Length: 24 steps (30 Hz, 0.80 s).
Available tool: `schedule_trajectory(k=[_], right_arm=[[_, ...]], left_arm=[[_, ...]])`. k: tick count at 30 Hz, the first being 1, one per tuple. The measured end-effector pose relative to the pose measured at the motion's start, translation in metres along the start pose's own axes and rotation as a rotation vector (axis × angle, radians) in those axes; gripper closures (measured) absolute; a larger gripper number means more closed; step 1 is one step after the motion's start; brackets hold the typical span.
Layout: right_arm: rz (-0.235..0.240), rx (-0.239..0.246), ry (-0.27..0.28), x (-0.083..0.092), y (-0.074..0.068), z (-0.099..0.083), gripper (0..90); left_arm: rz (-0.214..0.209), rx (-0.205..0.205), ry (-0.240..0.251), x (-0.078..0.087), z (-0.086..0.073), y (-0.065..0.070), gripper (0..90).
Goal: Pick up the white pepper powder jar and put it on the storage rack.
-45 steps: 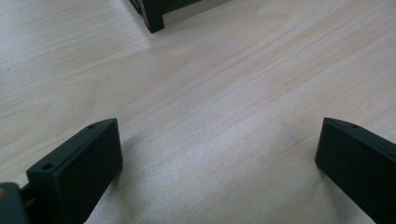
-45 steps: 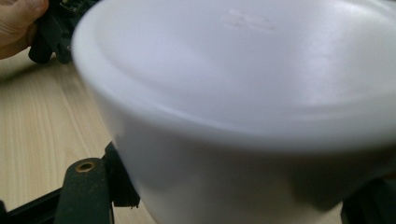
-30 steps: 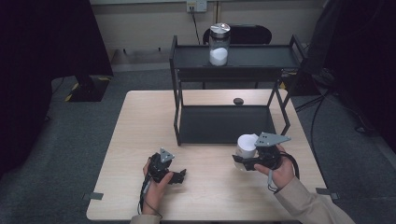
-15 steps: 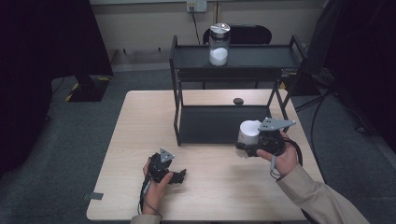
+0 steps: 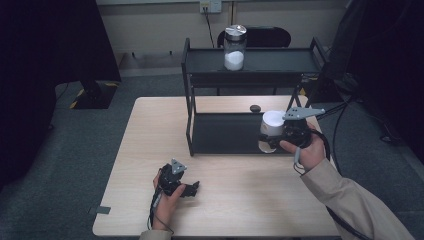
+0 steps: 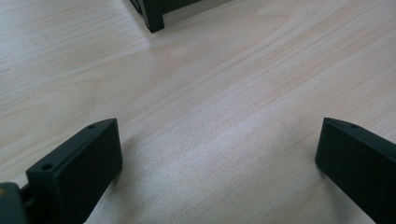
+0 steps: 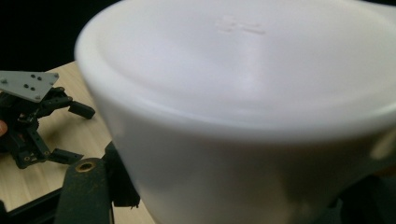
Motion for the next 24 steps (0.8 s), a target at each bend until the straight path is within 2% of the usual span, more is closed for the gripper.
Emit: schedule_trajectory(k=[11, 24], right_arm=[[-0.018, -0.007, -0.016, -0.001, 0.009, 0.021, 30.4], [-0.043, -0.033, 0.0, -0.001, 0.017, 0.053, 30.4]], left_arm=[[0.0, 0.0, 0.0, 0.0, 0.0, 0.0, 0.1], [0.0, 0.0, 0.0, 0.0, 0.0, 0.0, 0.1]])
Point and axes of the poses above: each handheld gripper's, and its own axes: x roughly backward along the jaws, z roughly out of its top, y roughly to its right, the point moved 8 cm from there along -x, roughly forward along the jaws, and after that the axes turned 1 degree about -x, right-handed, at the moved point
